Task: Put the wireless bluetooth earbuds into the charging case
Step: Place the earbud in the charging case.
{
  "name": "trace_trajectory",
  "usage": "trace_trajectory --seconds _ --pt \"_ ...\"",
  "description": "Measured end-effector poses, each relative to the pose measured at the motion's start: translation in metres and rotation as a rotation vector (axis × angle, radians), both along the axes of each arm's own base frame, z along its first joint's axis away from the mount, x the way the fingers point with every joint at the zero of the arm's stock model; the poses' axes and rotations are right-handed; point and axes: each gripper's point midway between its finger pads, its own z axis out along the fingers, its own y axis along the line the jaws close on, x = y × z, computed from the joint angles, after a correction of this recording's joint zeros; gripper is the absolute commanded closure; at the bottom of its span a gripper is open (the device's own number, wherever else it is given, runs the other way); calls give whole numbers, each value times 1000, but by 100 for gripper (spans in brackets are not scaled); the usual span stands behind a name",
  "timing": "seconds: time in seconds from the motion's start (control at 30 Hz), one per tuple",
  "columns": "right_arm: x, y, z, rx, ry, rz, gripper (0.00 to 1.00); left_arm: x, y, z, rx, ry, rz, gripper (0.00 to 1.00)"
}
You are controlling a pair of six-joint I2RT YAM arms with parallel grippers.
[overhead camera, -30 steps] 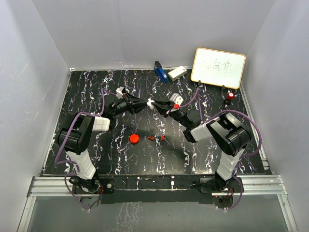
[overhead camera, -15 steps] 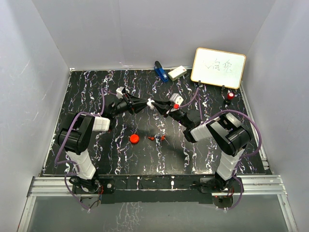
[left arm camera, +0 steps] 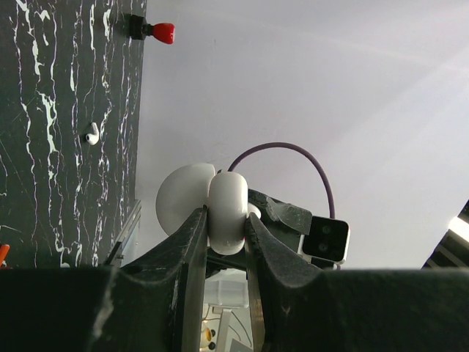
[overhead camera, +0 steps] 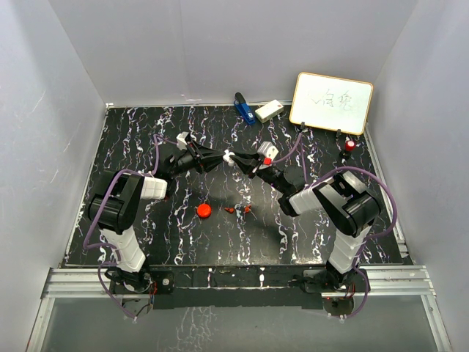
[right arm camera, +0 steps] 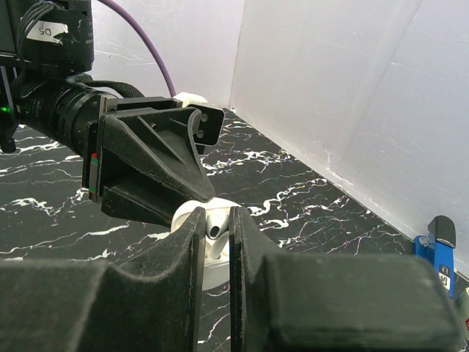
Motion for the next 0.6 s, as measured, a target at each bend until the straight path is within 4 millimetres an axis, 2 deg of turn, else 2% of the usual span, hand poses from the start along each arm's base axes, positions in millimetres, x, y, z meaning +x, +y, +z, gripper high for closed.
trace_trajectory --seconds 0.6 --pt "0 0 0 0 0 0 100 0 0 0 -5 0 -3 100"
